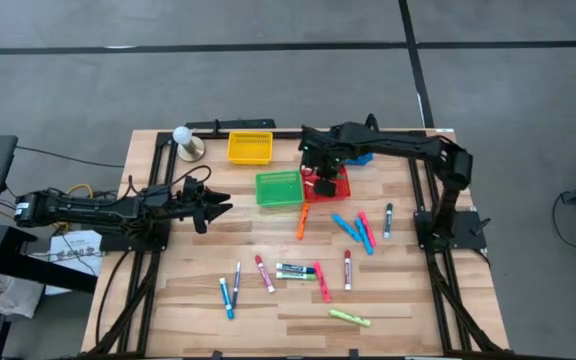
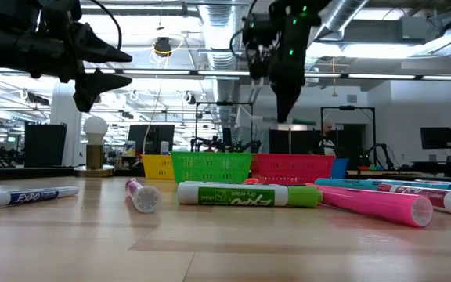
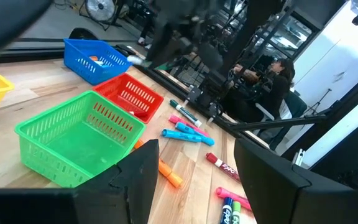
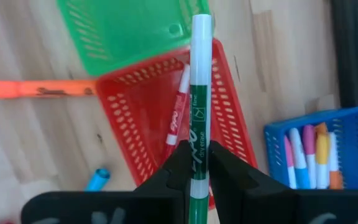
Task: Pick & Place Markers
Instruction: Put the small green marker pen into the red bin
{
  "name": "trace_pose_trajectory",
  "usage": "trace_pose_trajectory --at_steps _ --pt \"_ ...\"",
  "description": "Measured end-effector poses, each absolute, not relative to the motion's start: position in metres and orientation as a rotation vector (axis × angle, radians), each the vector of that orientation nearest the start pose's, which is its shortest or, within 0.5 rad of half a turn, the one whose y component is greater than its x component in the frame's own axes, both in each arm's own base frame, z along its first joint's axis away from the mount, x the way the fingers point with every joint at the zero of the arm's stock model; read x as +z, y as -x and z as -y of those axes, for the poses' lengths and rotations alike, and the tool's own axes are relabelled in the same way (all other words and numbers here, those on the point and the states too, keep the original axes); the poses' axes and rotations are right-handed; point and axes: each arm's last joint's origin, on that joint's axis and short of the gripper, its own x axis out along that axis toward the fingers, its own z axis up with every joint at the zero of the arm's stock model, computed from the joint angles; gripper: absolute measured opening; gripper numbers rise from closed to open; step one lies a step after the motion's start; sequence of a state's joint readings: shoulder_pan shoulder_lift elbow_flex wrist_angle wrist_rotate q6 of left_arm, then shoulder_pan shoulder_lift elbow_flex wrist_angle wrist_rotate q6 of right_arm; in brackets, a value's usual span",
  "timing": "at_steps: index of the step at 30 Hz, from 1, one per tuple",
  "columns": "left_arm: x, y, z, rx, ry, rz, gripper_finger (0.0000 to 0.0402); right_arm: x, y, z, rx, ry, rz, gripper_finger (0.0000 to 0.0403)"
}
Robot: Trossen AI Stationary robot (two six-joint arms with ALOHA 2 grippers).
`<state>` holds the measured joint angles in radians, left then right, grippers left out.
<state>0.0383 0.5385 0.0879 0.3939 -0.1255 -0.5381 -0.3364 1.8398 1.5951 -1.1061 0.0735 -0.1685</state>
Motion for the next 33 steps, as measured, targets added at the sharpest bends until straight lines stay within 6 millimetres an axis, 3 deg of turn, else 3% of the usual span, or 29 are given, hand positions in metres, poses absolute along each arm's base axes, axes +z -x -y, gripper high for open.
trace_pose_trajectory --at_steps 8,19,33 --pt "0.181 -0.136 -0.009 0.175 0.532 -0.011 0.0209 0.229 -0.347 0.146 -0.207 -0.11 -1.461 0.0039" --pt "0.181 -0.136 -0.009 0.174 0.532 -0.012 0.0209 0.198 -0.354 0.155 -0.161 -0.186 -1.514 0.0038" --pt "0.181 -0.136 -0.009 0.173 0.533 -0.004 0.0209 0.195 -0.353 0.157 -0.214 -0.234 -1.5 0.0039"
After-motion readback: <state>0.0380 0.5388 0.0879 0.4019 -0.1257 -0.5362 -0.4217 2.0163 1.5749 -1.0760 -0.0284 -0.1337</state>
